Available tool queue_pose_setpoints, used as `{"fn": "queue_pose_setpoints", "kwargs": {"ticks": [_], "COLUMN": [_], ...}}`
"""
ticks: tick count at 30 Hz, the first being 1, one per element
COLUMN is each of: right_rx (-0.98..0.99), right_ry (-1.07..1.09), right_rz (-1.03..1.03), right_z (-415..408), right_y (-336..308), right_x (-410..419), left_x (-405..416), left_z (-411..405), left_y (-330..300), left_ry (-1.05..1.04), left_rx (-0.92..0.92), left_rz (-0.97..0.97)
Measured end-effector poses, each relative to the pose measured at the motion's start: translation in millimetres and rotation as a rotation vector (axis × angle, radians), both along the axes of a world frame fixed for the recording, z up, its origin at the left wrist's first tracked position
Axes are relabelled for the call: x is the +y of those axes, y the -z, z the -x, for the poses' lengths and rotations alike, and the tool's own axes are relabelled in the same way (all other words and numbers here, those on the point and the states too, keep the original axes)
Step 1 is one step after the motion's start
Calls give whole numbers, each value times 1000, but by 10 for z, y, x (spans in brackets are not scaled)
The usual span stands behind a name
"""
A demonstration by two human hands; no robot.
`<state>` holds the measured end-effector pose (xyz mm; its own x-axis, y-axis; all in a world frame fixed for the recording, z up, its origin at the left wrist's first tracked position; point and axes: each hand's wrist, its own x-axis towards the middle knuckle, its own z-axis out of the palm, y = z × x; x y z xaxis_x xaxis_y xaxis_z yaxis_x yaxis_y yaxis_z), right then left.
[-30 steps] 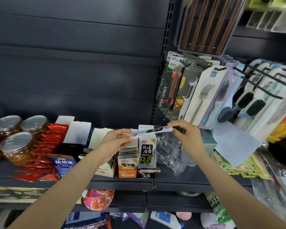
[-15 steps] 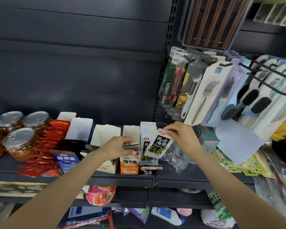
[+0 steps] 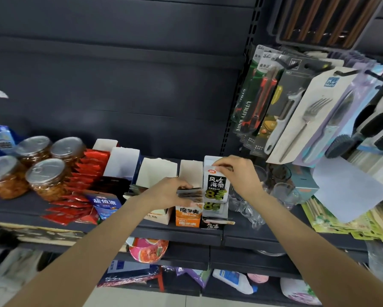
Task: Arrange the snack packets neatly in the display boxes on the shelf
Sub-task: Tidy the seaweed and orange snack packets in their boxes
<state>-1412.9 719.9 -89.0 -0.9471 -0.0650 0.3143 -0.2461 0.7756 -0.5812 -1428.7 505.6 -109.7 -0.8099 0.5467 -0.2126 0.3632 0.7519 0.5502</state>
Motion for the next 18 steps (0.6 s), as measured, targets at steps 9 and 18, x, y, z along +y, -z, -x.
{"fn": "queue_pose_setpoints", "kwargs": {"ticks": [9,18], "right_rx": [-108,-124], "right_ry": [103,186], "right_rz": [-202,-215], "right_z": [40,91], "right_y": [422,505], "right_x": [-28,-20], "left_x": [30,10], "left_z": [42,-10], "left_y": [47,33], "left_ry": [41,45], "left_rx": [7,23], "left_rz": [26,13]}}
